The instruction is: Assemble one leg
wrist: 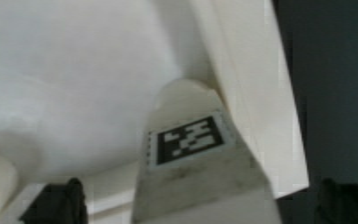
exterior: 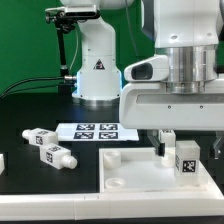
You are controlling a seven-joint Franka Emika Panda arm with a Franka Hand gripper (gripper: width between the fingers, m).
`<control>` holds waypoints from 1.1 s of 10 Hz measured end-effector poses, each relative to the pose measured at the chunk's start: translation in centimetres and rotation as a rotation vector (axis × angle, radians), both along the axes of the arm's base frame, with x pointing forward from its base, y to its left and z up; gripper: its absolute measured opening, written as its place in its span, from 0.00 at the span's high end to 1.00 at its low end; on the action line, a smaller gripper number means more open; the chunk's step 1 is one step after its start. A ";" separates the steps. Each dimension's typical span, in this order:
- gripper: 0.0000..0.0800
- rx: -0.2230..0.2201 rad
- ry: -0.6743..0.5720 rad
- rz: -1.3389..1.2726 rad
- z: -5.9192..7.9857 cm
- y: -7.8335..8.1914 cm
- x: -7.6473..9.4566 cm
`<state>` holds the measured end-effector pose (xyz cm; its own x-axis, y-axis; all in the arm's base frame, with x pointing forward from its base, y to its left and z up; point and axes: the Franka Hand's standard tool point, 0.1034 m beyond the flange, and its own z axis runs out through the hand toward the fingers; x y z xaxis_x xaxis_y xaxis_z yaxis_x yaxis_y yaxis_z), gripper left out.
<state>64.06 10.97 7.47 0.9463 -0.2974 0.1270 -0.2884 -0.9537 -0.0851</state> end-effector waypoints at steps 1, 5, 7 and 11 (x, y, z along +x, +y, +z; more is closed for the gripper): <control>0.19 0.003 0.004 -0.028 -0.2 0.0 -0.2; 0.64 0.024 0.008 -0.163 -0.3 -0.2 -0.1; 0.64 0.048 0.015 -0.343 -0.3 -0.3 0.1; 0.64 0.118 0.109 -0.948 -0.2 -0.6 0.0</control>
Offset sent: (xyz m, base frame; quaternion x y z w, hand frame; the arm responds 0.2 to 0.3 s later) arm 0.0000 0.0000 0.0000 0.0000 0.0000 0.1938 0.9810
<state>64.04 10.40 7.32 0.3106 -0.9502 -0.0270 -0.9472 -0.3070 -0.0922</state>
